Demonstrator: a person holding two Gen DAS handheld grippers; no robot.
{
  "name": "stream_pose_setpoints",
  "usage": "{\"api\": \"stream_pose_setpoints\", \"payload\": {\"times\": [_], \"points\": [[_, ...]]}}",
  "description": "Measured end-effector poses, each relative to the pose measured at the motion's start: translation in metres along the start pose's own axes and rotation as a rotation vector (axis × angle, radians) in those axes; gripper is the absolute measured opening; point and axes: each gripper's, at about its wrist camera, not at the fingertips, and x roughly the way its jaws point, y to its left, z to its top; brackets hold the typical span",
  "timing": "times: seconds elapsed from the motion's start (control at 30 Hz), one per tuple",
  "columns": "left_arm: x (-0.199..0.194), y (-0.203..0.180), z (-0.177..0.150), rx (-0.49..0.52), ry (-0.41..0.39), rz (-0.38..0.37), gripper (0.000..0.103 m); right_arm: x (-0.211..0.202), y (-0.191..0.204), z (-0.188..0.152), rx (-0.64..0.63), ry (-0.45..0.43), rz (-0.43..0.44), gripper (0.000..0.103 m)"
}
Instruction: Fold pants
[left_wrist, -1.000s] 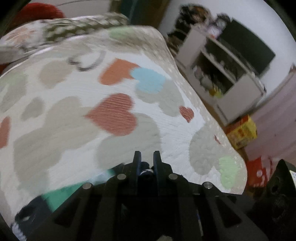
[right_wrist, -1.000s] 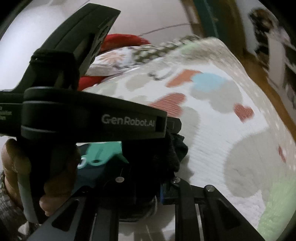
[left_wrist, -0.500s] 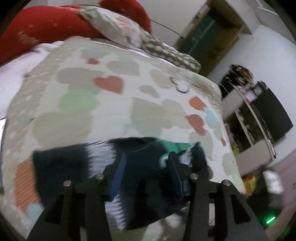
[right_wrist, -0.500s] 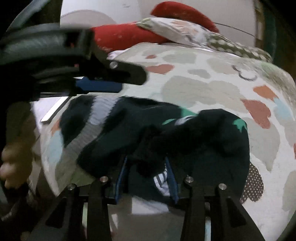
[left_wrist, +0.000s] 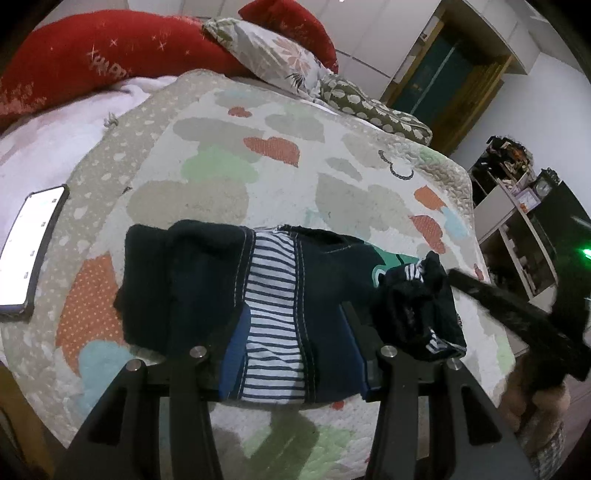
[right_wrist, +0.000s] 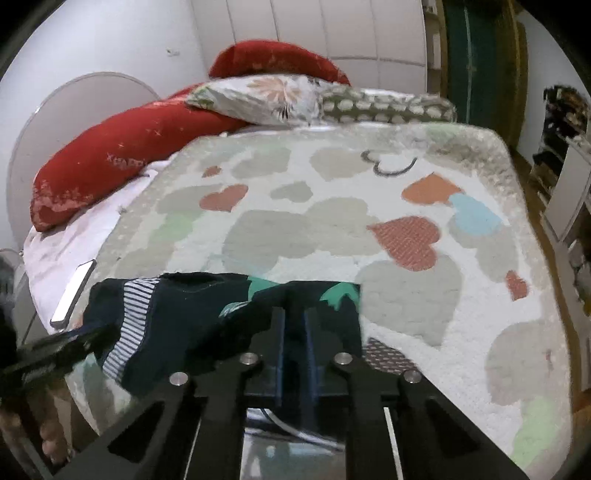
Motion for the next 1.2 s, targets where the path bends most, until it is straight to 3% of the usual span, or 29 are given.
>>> {"api": "stream_pose_setpoints", "payload": {"times": [0.17,0.3,0.5,0.7,0.8,0.9,1.1,1.2], "points": [[-0.005,-0.005,-0.001,0.028,-0.024,0.033,0.047,0.054,0.032,-0.002,-0.044,0.116,0.046,0.01],[-0.008,-0.004,-0.003,0.031,-0.034,0.053,0.051,0.074,0.043,-0.01,-0.101,0.126,-0.023,0.01],[-0.011,-0.001,-0.004,0.015,-0.043,0.055,0.052,0.041,0.049,-0.011,-0.157,0.077,-0.083,0.01],[-0.019,-0.004,-0.008,0.035,-0.073,0.096,0.057,0.019,0.06,-0.022,-0.212,0.044,-0.274,0.011],[-0.022,-0.003,-0.008,0.035,-0.081,0.115,0.058,0.01,0.062,-0.028,-0.237,0.023,-0.313,0.012],[-0.02,0.001,-0.007,0.02,-0.077,0.125,0.058,-0.004,0.05,-0.028,-0.184,-0.003,-0.268,0.014],[-0.015,0.0,-0.009,0.015,-0.065,0.122,0.058,-0.002,0.031,-0.018,-0.108,-0.003,-0.081,0.015],[-0.015,-0.001,-0.01,0.025,-0.063,0.122,0.058,0.016,0.038,-0.02,-0.108,0.026,-0.002,0.024]]}}
